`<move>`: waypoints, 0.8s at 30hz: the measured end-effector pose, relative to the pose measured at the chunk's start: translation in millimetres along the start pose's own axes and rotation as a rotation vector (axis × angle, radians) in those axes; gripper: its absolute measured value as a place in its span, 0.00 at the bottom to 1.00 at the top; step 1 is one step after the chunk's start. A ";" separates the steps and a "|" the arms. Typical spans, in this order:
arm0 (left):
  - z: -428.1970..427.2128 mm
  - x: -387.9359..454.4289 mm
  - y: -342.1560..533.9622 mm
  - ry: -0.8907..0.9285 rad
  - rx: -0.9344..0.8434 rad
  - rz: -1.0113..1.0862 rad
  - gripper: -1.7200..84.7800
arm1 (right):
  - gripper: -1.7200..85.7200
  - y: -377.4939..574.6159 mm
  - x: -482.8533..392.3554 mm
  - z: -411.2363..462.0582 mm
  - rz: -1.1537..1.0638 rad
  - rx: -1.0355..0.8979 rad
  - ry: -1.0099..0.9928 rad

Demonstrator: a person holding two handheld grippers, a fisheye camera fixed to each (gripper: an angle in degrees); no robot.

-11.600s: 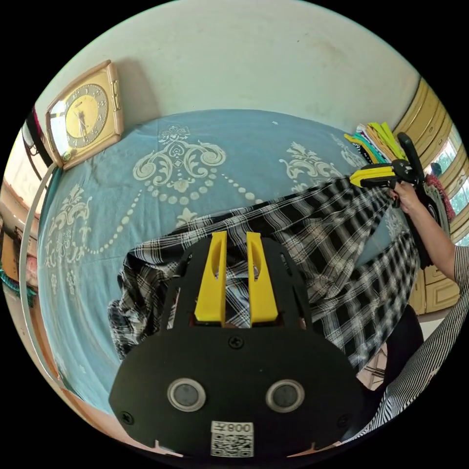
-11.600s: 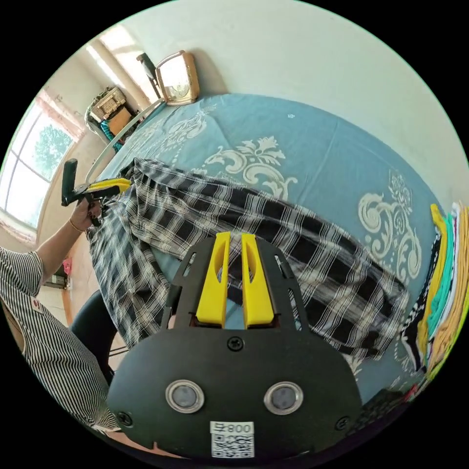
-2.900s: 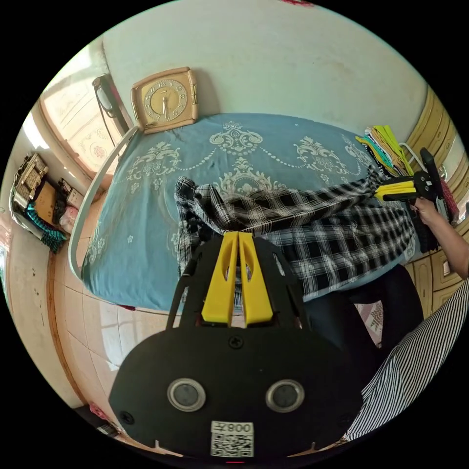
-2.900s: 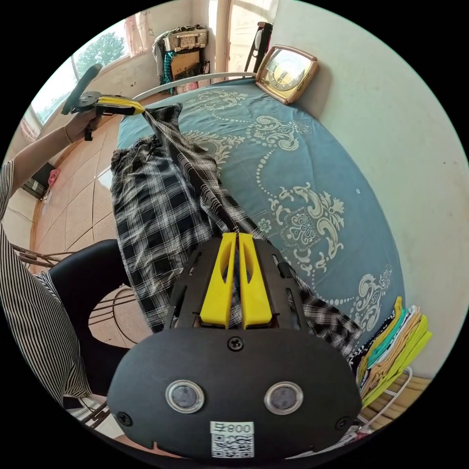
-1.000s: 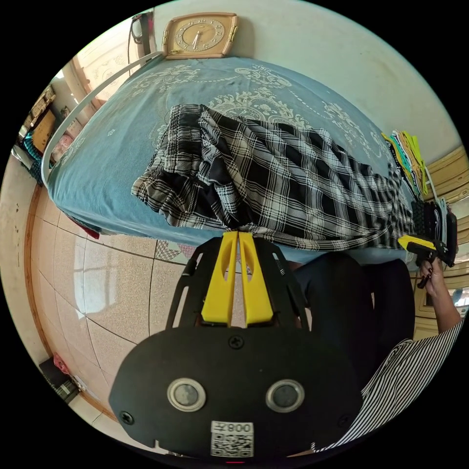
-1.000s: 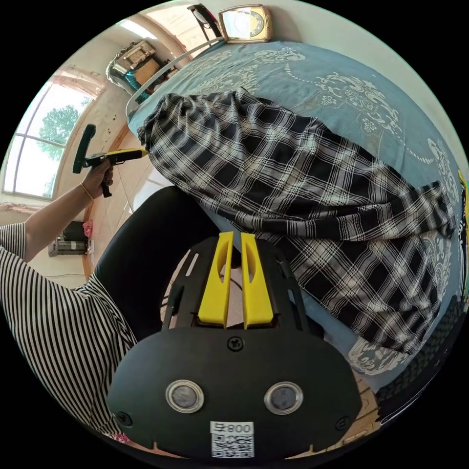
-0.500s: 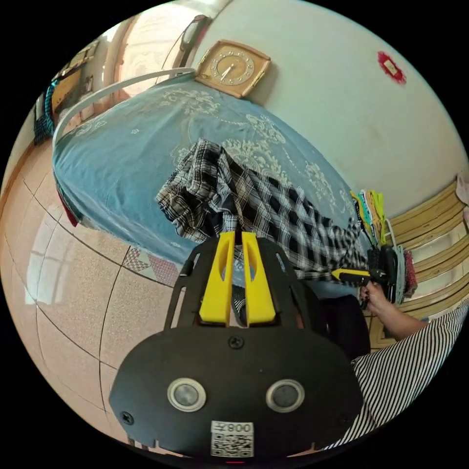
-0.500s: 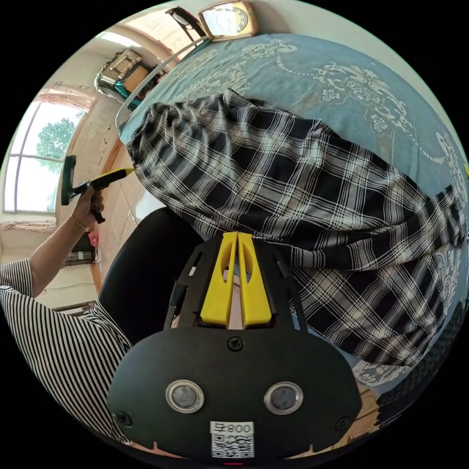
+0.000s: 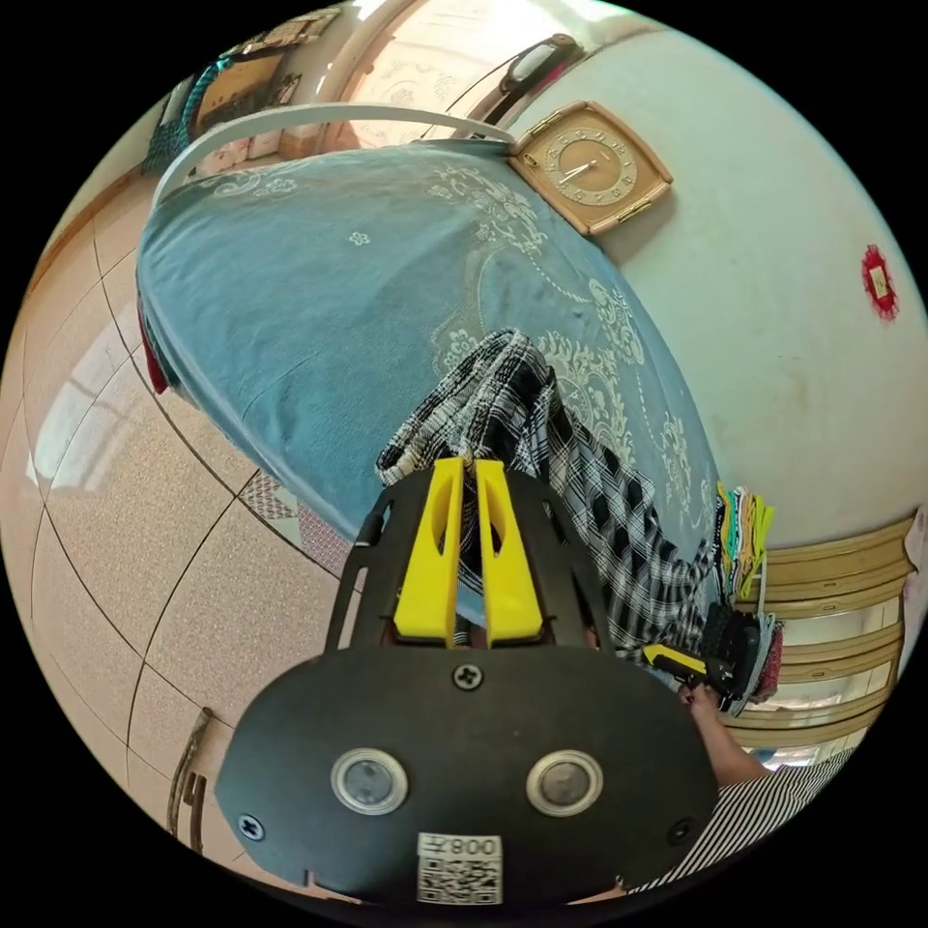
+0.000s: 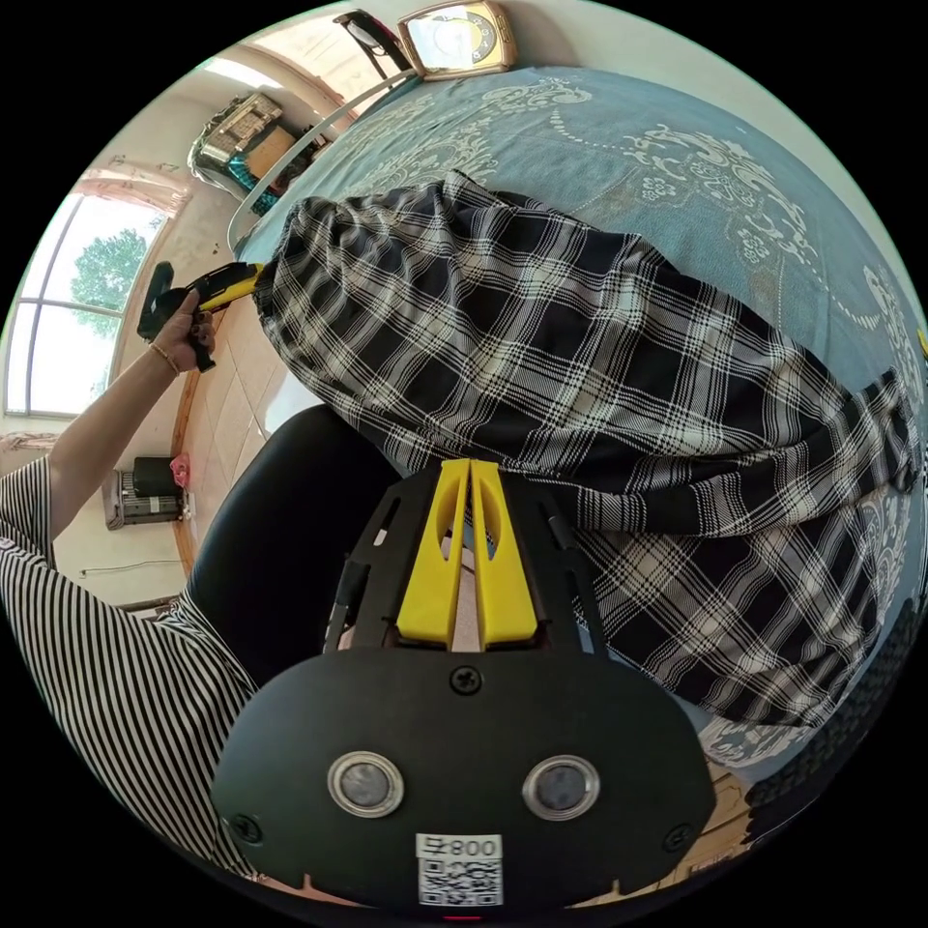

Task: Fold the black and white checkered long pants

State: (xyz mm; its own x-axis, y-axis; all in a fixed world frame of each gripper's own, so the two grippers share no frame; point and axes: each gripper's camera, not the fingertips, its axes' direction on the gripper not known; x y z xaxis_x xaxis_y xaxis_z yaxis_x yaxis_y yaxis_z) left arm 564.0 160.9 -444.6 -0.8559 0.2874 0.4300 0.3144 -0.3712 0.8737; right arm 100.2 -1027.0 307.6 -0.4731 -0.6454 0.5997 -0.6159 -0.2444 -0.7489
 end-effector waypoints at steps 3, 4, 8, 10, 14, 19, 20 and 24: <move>-24.0 5.6 3.5 0.017 0.075 0.036 0.05 | 0.02 -1.9 5.7 1.0 0.008 -0.002 -0.007; -36.2 6.9 4.1 0.024 0.110 0.044 0.05 | 0.02 -3.3 6.1 1.3 0.006 -0.007 0.003; -61.6 9.2 0.6 -0.015 0.156 0.062 0.04 | 0.02 -6.8 1.7 1.2 -0.030 -0.010 0.045; -64.6 10.9 -1.2 -0.058 0.148 0.059 0.04 | 0.02 -9.3 0.7 1.1 -0.046 -0.007 0.030; -42.3 17.1 -2.7 -0.114 0.033 0.041 0.04 | 0.02 -12.1 5.5 9.3 -0.051 -0.029 0.047; -44.8 43.7 0.3 -0.079 0.077 0.028 0.04 | 0.02 -12.2 19.6 -5.2 -0.041 0.009 0.039; -47.3 47.6 0.8 -0.080 0.084 0.029 0.04 | 0.02 -12.1 21.4 -8.4 -0.041 0.019 0.037; -65.7 73.9 8.0 -0.077 0.156 0.012 0.03 | 0.02 -11.6 37.8 -28.6 -0.038 0.088 0.066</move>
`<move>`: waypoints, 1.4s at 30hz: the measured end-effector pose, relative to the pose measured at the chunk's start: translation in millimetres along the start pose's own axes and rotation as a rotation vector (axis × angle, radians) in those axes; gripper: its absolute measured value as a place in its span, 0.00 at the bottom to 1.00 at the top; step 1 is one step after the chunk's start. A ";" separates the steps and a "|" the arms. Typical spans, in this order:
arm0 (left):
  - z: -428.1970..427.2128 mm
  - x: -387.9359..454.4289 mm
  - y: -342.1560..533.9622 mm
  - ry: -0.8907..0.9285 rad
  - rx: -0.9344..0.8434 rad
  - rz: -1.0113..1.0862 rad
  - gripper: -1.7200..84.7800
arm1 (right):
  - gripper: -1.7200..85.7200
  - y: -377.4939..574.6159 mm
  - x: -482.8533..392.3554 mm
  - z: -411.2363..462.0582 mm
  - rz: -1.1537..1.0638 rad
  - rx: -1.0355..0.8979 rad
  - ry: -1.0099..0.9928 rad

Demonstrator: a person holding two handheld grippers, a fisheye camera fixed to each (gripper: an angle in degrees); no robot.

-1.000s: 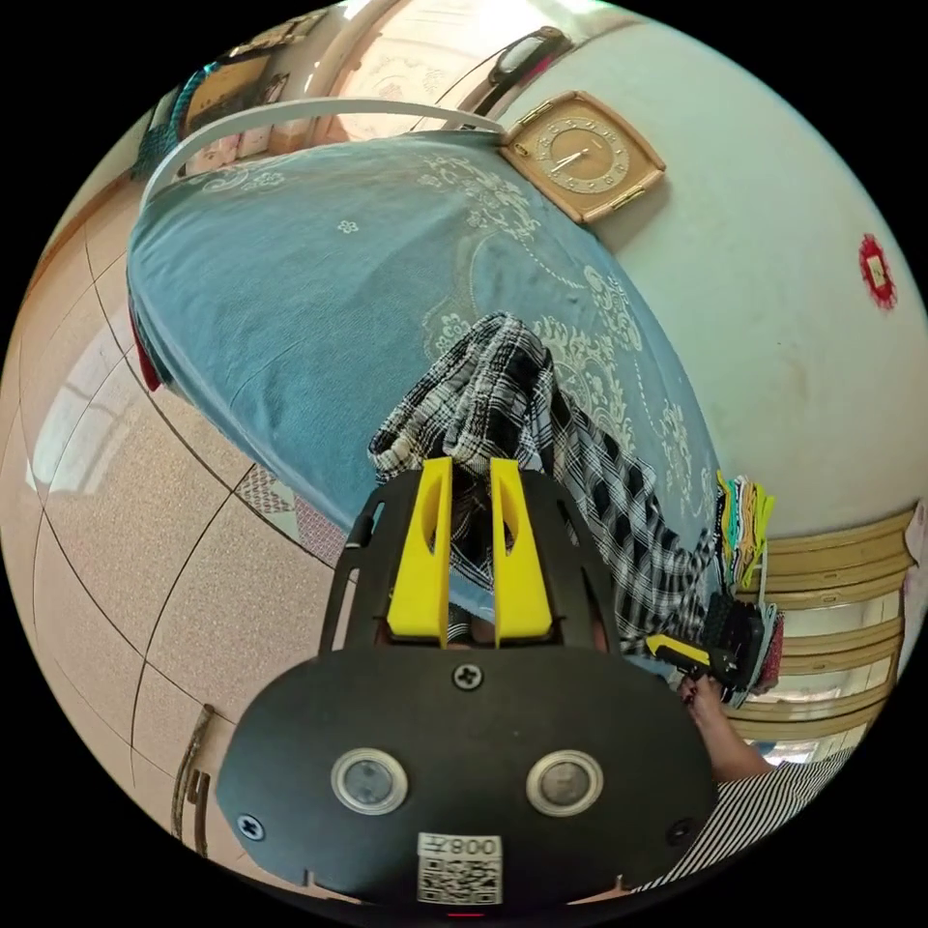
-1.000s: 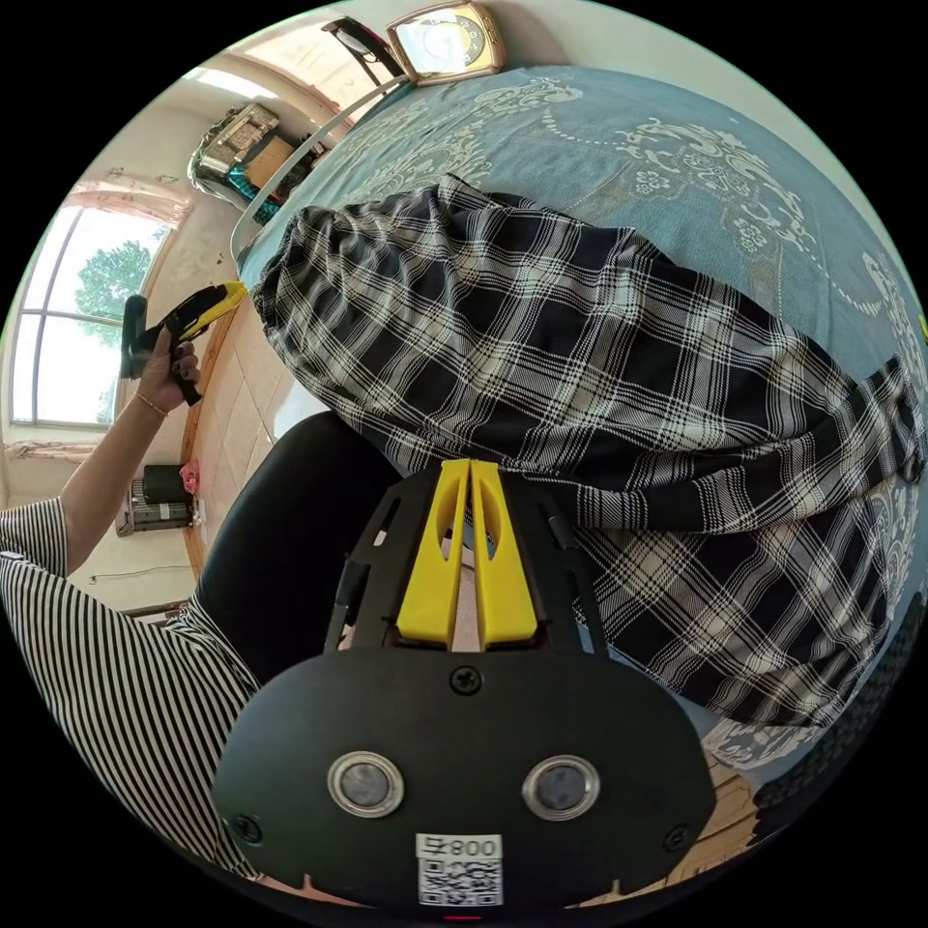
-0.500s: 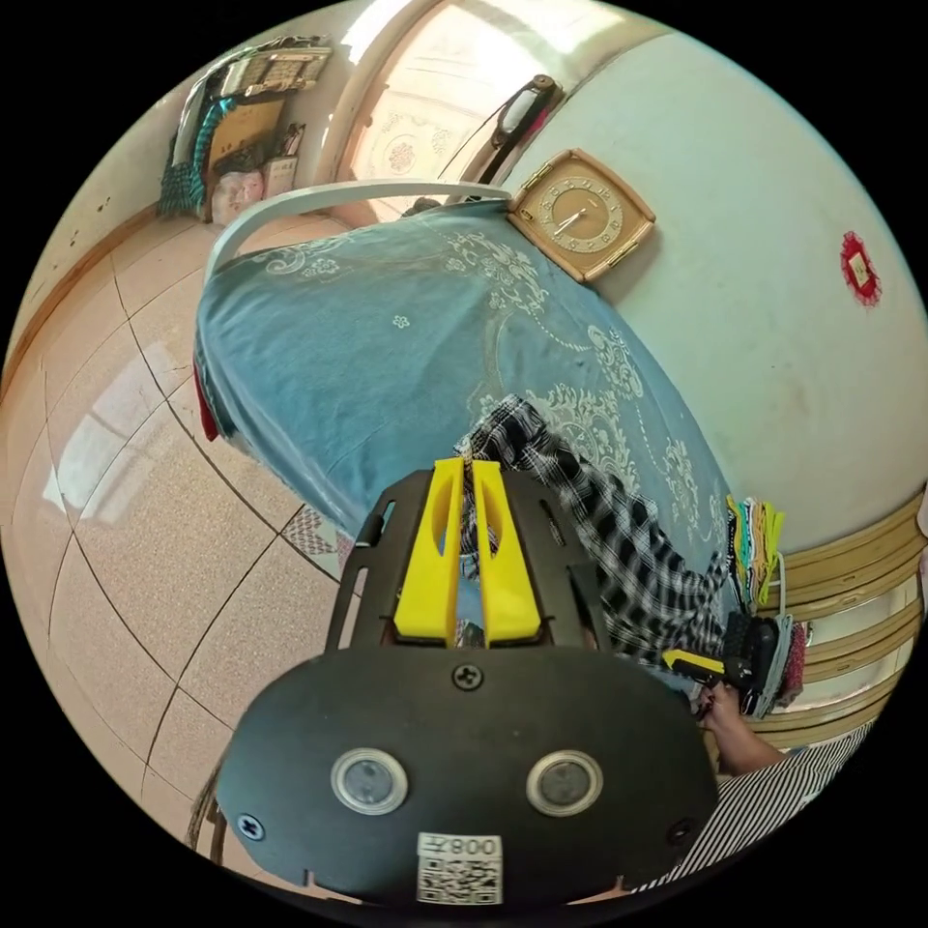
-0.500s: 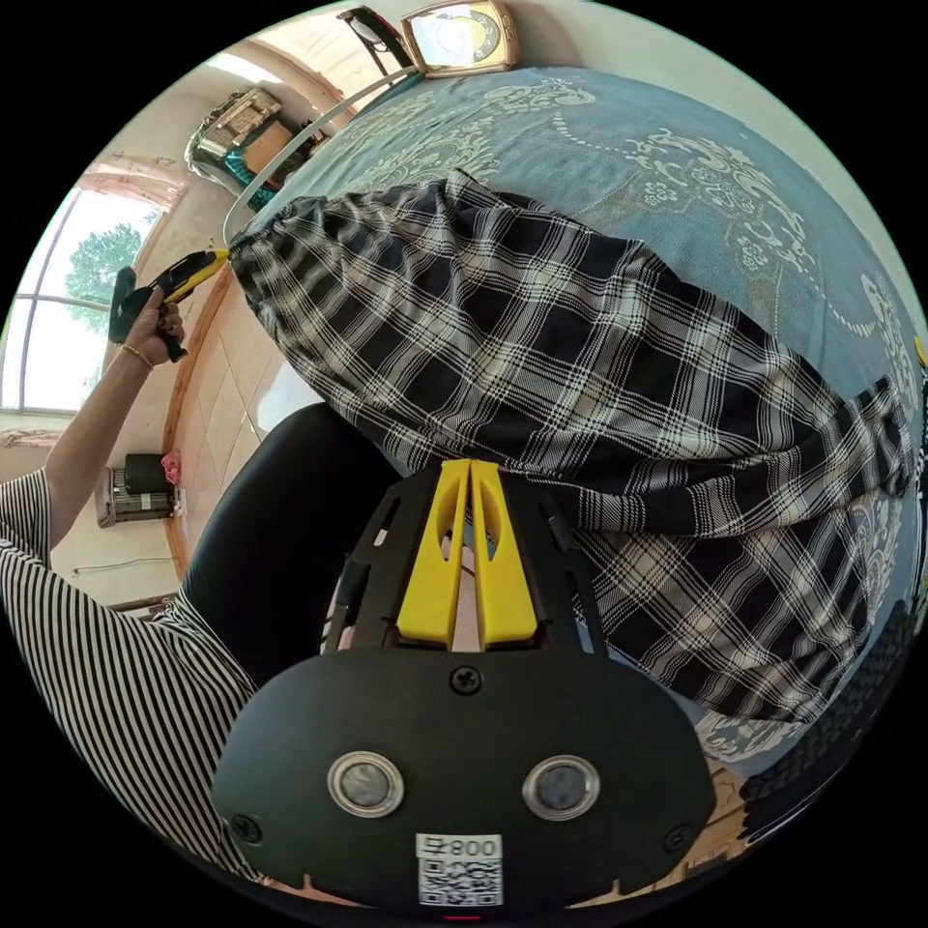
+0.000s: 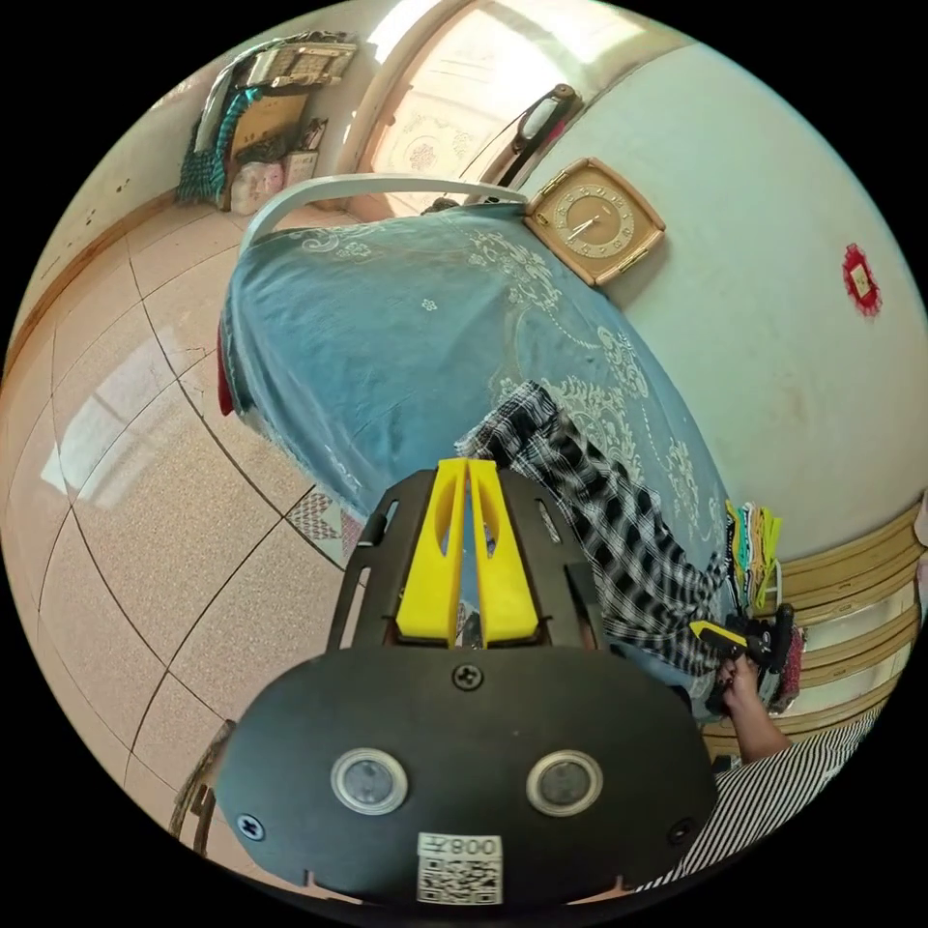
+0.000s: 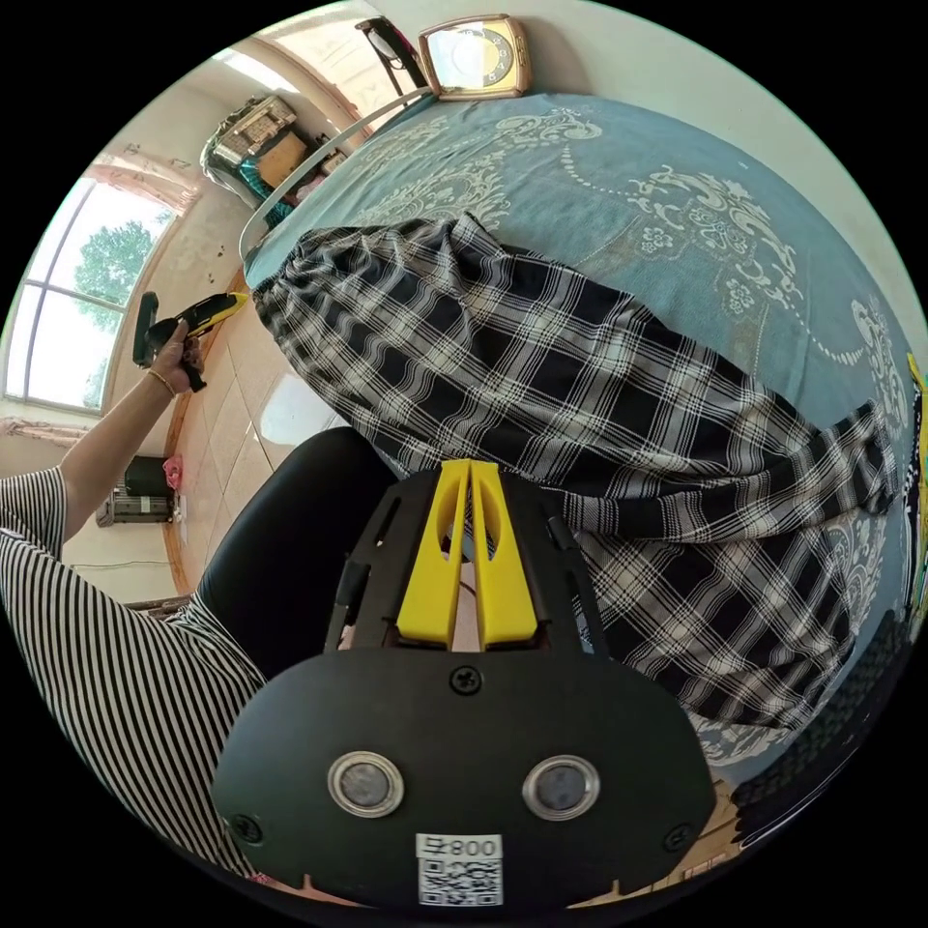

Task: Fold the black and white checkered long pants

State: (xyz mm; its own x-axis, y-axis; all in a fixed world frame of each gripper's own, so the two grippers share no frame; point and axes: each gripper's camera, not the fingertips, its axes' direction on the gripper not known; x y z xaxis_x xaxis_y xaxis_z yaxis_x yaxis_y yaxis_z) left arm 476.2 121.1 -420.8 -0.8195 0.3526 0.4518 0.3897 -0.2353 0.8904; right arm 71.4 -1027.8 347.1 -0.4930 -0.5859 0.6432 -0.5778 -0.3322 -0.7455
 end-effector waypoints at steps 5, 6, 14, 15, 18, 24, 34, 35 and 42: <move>11.4 95.7 16.4 0.212 -0.071 0.180 0.02 | 0.02 -0.2 32.2 6.0 0.035 -0.022 0.031; 24.9 136.2 24.4 0.243 -0.135 0.281 0.02 | 0.02 1.2 39.3 12.2 0.042 -0.052 0.031; 112.6 365.8 77.3 0.362 -0.476 0.703 0.02 | 0.02 41.3 67.6 32.3 0.080 -0.097 0.001; 118.2 395.2 84.1 0.364 -0.514 0.763 0.02 | 0.02 48.0 74.9 31.5 0.095 -0.086 -0.019; 123.6 465.0 101.5 0.352 -0.563 0.913 0.03 | 0.03 63.5 97.6 24.2 0.139 -0.045 -0.079; 131.5 585.8 129.9 0.300 -0.611 1.126 0.03 | 0.06 89.7 200.3 -24.5 0.362 0.178 -0.056; 133.8 736.6 140.5 0.290 -0.632 1.166 0.03 | 0.10 67.5 389.1 -64.2 0.644 0.233 0.103; 133.2 743.6 140.8 0.293 -0.634 1.163 0.03 | 0.10 65.9 395.3 -64.0 0.649 0.230 0.113; 117.4 820.1 147.1 0.269 -0.625 1.188 0.03 | 0.09 66.1 452.6 -31.0 0.676 0.087 0.198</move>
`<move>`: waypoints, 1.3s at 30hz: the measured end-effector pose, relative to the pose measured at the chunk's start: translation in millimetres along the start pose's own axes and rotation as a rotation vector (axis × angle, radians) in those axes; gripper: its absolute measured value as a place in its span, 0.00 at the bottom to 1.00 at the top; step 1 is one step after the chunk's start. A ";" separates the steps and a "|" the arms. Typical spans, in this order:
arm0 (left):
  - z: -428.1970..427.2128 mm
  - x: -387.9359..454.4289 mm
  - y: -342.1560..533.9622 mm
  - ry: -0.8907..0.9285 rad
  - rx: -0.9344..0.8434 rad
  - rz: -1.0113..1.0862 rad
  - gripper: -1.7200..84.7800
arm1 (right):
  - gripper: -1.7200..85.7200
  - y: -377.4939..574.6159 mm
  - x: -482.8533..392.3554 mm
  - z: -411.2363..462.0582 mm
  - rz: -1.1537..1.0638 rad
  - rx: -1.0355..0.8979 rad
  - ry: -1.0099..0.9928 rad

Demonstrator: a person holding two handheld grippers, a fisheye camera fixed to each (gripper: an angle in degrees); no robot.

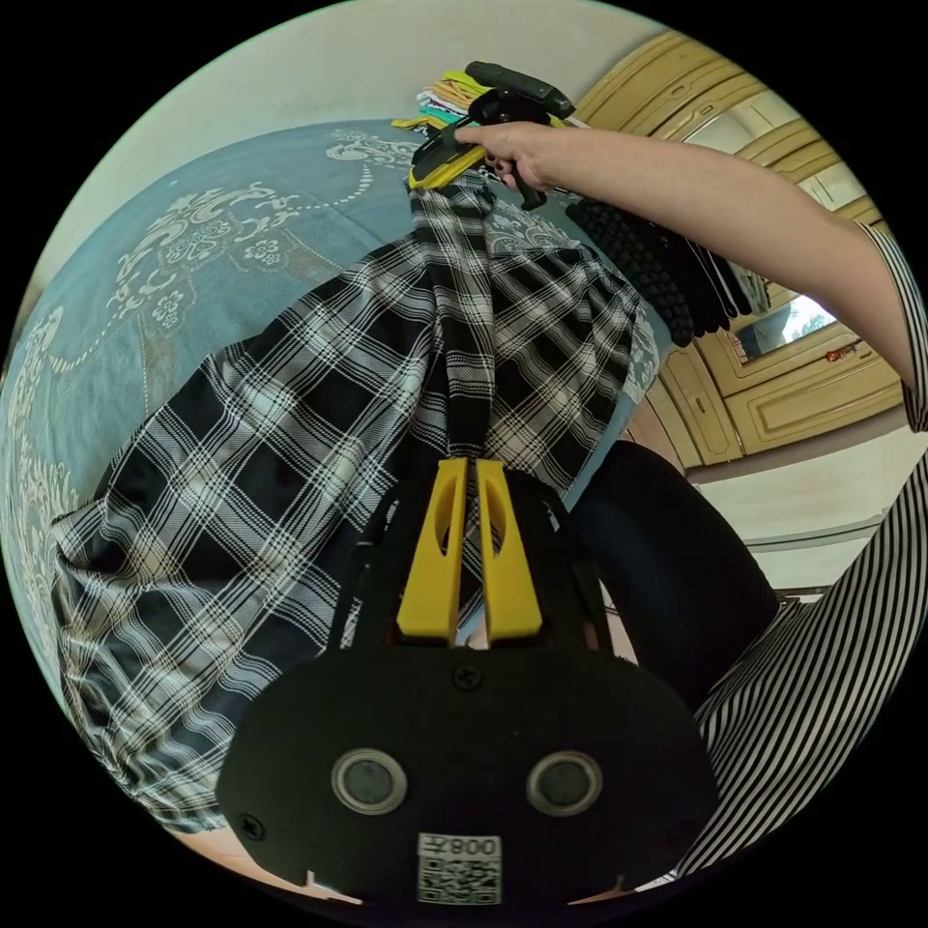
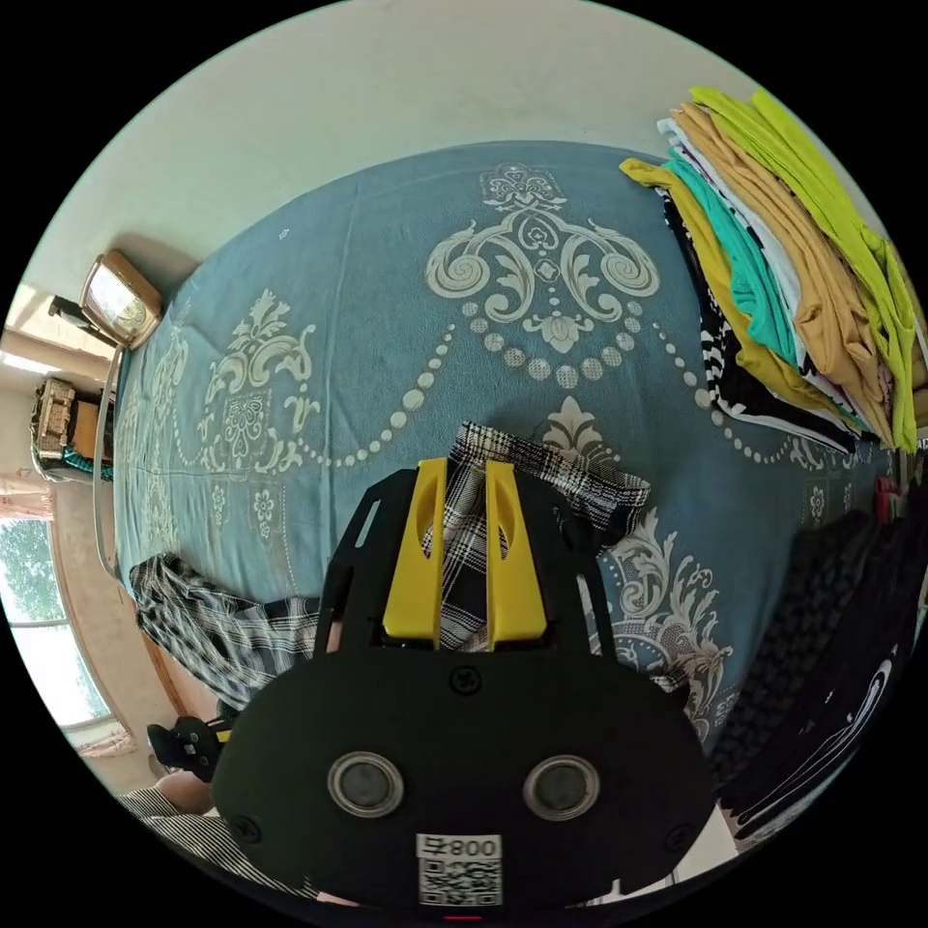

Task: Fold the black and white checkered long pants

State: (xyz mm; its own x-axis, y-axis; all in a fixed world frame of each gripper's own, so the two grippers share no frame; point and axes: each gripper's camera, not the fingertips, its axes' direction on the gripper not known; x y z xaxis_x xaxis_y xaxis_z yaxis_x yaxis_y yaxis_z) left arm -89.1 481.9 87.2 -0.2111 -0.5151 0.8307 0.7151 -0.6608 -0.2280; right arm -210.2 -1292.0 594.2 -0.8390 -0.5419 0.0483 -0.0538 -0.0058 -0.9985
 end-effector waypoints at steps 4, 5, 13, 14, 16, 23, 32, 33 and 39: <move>-16.2 22.3 -31.2 -0.004 0.002 0.007 0.03 | 0.07 9.5 23.1 9.0 -0.024 0.016 0.032; -18.6 25.6 -35.4 -0.003 0.002 0.006 0.03 | 0.06 11.7 25.9 10.1 -0.036 0.018 0.039; -79.8 84.3 -85.8 -0.089 0.084 0.032 0.02 | 0.02 60.6 116.8 -13.2 -0.023 0.149 -0.228; -84.9 89.0 -89.2 -0.100 0.090 0.037 0.02 | 0.02 66.7 126.7 -18.5 -0.018 0.172 -0.274; -103.4 108.7 -102.7 -0.130 0.110 0.067 0.02 | 0.02 97.8 172.0 -38.6 0.013 0.265 -0.475; -126.8 170.8 -138.1 -0.200 0.045 0.198 0.02 | 0.02 222.3 307.0 -47.3 0.136 0.415 -0.811; -131.7 233.9 -184.8 -0.271 -0.127 0.321 0.02 | 0.02 366.8 417.9 19.7 0.340 0.360 -0.821; -134.9 239.9 -192.5 -0.278 -0.135 0.330 0.02 | 0.02 377.4 425.4 20.1 0.339 0.369 -0.813; -126.8 256.9 -233.2 -0.243 -0.241 0.346 0.03 | 0.02 425.5 456.9 36.8 0.349 0.354 -0.719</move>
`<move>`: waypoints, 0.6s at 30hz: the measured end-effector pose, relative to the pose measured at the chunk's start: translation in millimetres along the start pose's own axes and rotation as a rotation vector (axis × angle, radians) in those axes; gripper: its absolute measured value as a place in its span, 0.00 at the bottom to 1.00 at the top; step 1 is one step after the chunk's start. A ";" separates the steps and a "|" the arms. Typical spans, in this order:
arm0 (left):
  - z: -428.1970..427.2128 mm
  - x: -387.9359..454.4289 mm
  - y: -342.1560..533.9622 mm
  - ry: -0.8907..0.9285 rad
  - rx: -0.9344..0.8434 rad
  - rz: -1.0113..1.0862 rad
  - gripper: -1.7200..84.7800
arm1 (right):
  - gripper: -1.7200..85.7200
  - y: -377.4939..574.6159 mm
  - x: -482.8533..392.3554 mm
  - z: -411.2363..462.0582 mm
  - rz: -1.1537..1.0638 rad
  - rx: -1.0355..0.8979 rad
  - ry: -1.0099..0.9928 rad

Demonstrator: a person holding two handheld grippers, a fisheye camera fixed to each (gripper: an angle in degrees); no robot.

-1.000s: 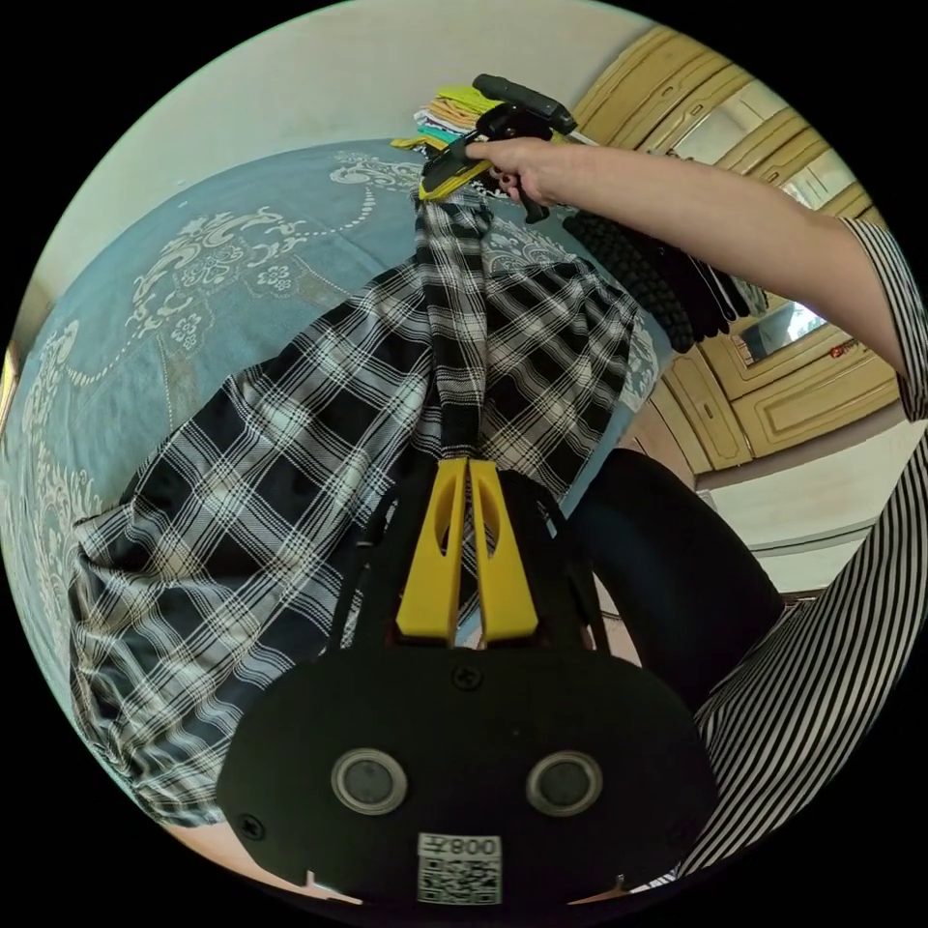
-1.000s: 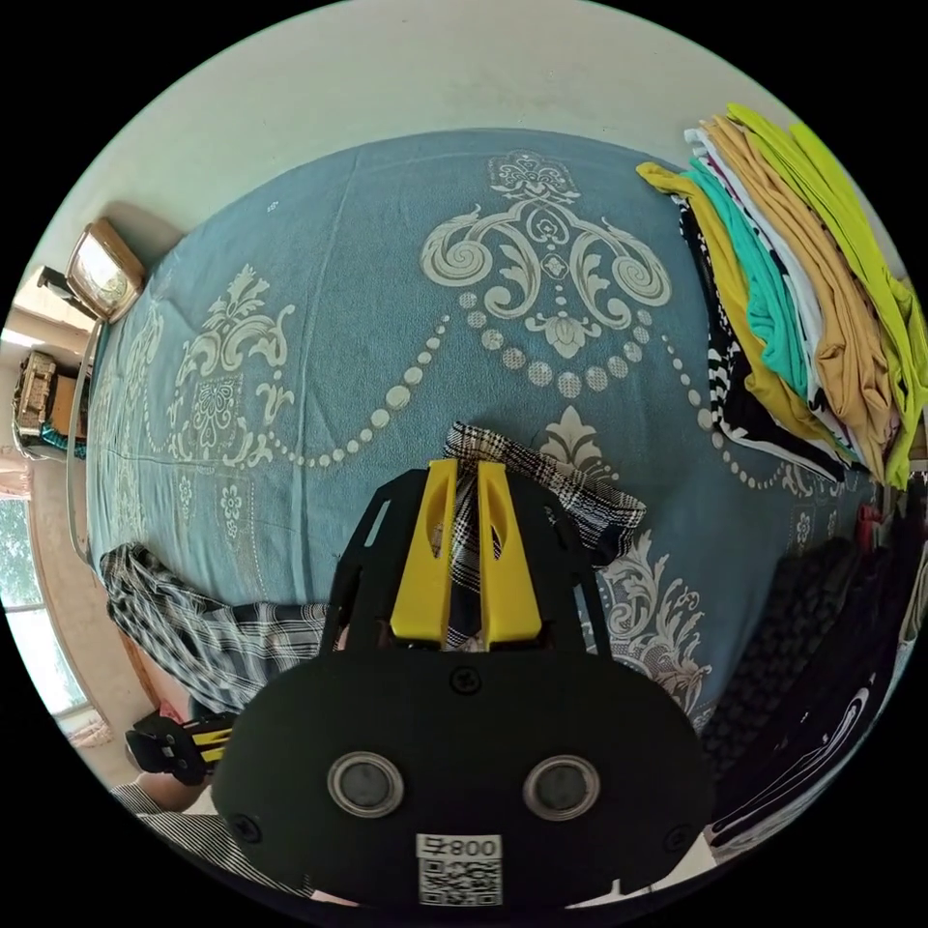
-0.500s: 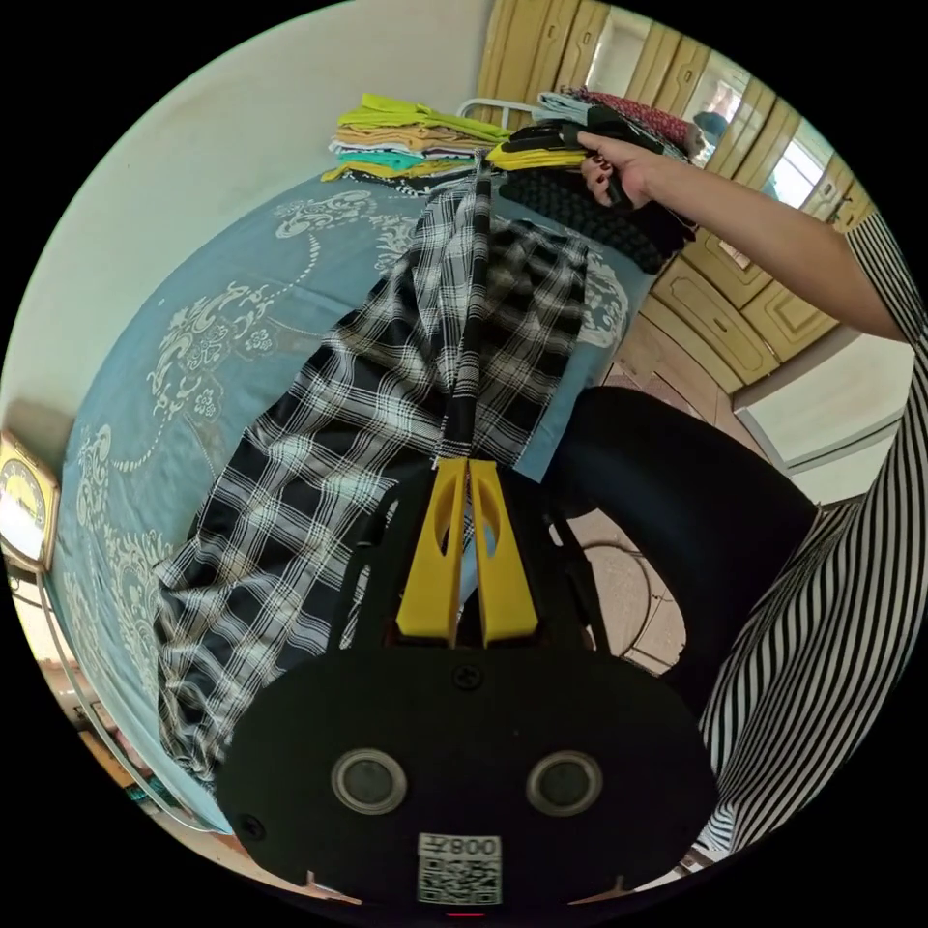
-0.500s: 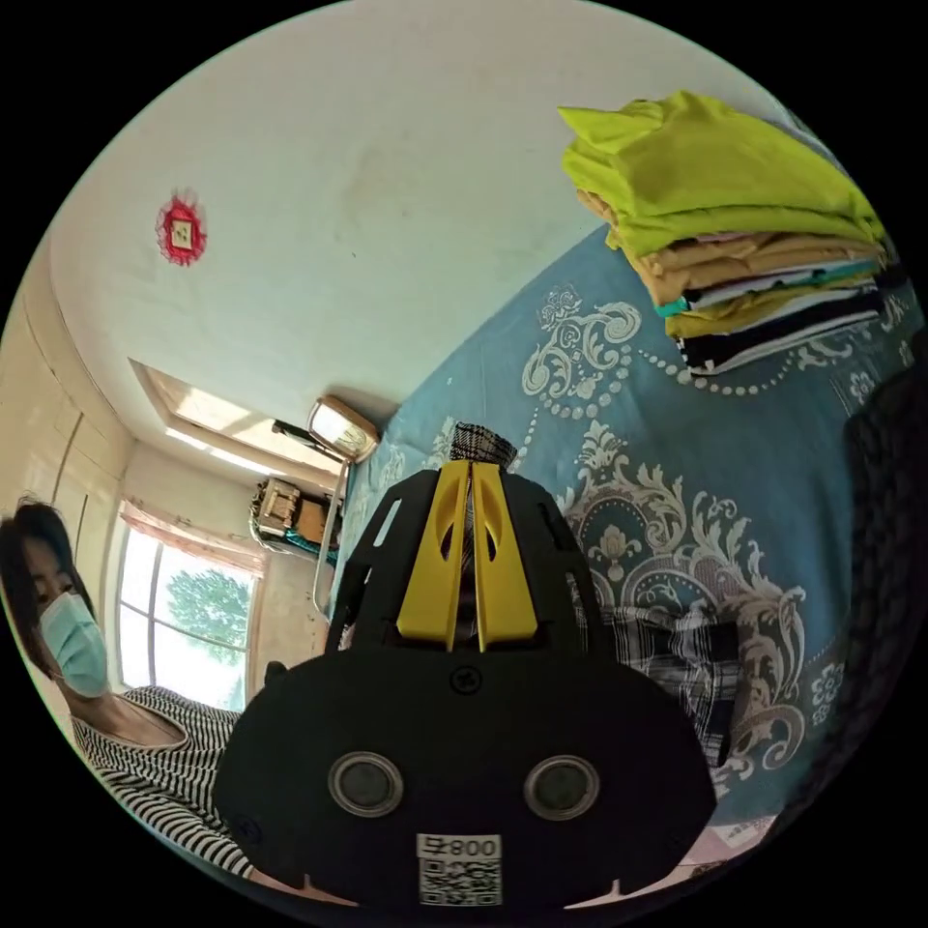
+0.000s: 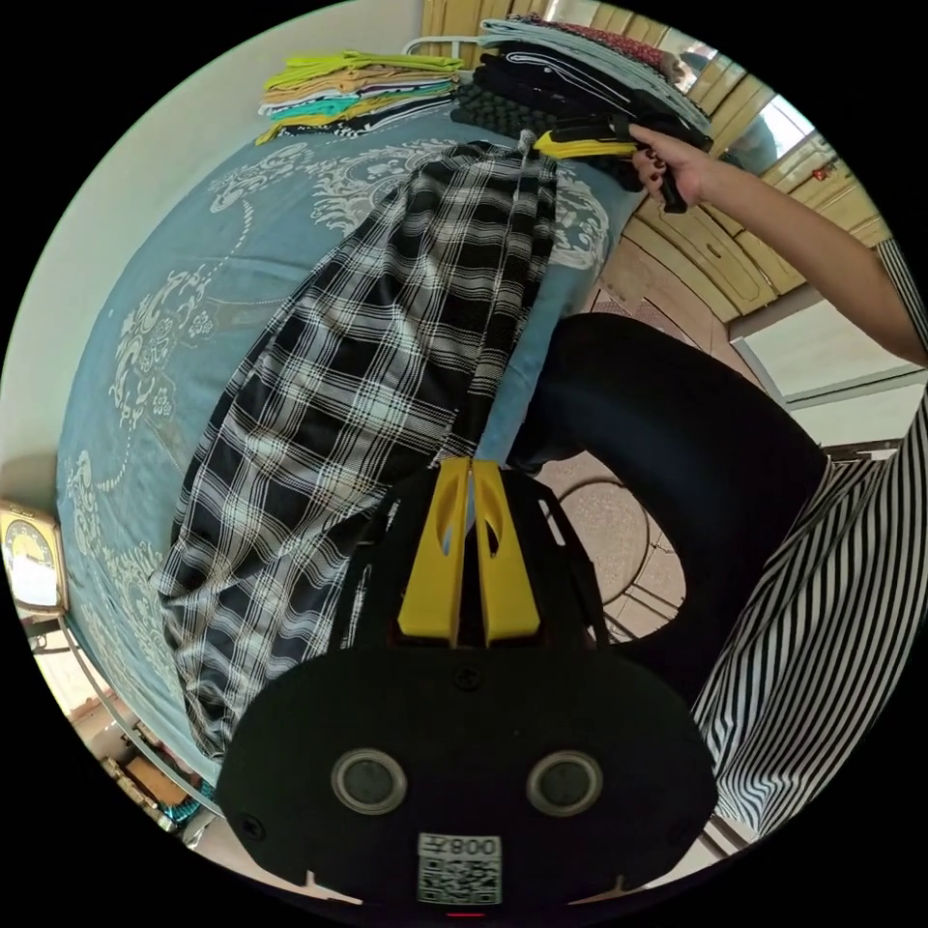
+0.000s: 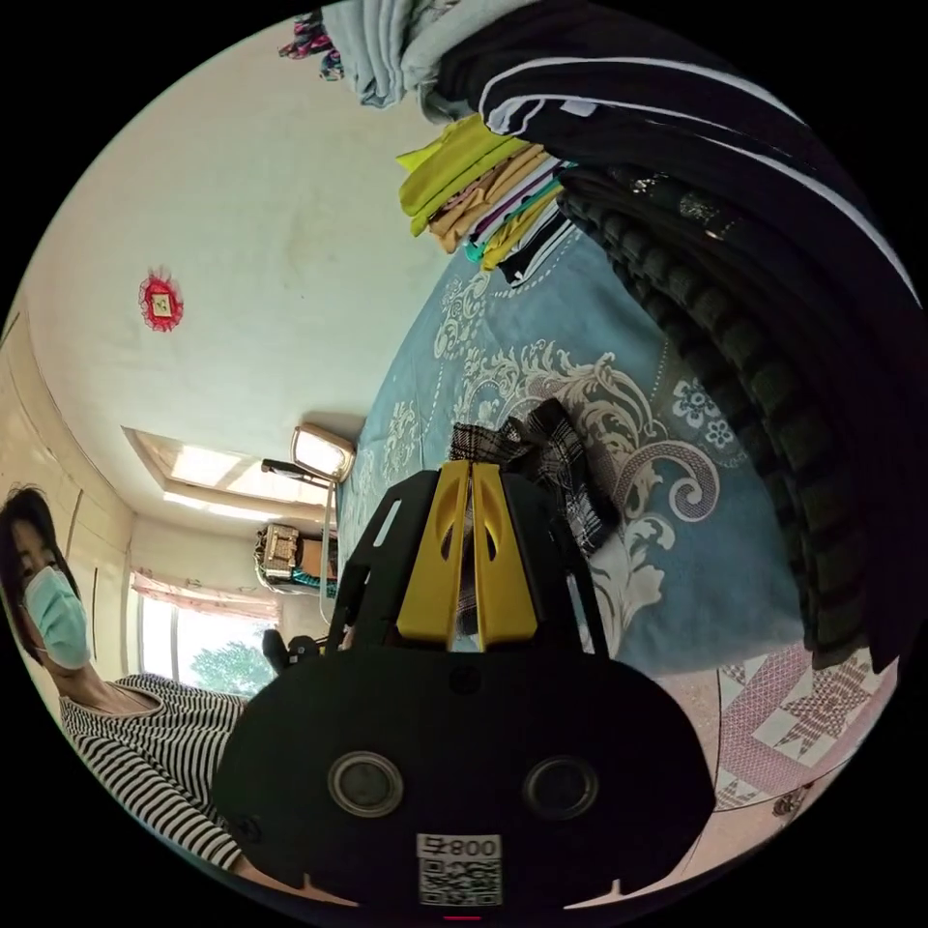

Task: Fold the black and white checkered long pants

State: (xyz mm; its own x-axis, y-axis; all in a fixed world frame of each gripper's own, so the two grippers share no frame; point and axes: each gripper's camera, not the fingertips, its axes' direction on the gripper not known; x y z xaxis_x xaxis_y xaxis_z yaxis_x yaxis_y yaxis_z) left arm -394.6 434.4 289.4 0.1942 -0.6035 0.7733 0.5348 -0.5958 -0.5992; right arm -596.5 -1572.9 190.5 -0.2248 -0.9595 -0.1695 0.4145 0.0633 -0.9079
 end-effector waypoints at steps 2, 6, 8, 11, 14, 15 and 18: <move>-3.2 -3.9 -11.0 0.010 -0.012 -0.024 0.03 | 0.03 11.2 16.9 0.9 0.016 -0.024 0.026; -22.3 -12.4 -34.0 0.072 -0.025 -0.027 0.03 | 0.04 33.8 47.7 -4.9 0.049 -0.013 0.016; -33.4 -14.6 -43.6 0.125 -0.015 -0.010 0.03 | 0.05 41.8 57.3 -9.7 0.064 0.000 0.010; -55.5 -17.4 -62.8 0.187 0.042 0.010 0.03 | 0.08 58.2 68.8 -20.6 0.077 0.050 -0.028; -73.1 -26.0 -93.9 0.197 0.109 0.028 0.04 | 0.10 73.4 75.0 -29.4 0.088 0.103 -0.064; -77.2 -32.6 -111.5 0.194 0.135 0.039 0.04 | 0.10 76.7 75.4 -30.5 0.084 0.112 -0.065; -80.8 -54.5 -166.5 0.169 0.196 0.048 0.05 | 0.11 80.1 72.7 -29.9 0.077 0.112 -0.022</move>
State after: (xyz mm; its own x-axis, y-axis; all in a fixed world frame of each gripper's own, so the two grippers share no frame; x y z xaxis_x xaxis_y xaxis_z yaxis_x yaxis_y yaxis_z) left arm -560.7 523.6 330.3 0.0921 -0.7185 0.6894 0.6802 -0.4602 -0.5706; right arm -606.0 -1629.4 94.0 -0.1696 -0.9590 -0.2271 0.5257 0.1069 -0.8440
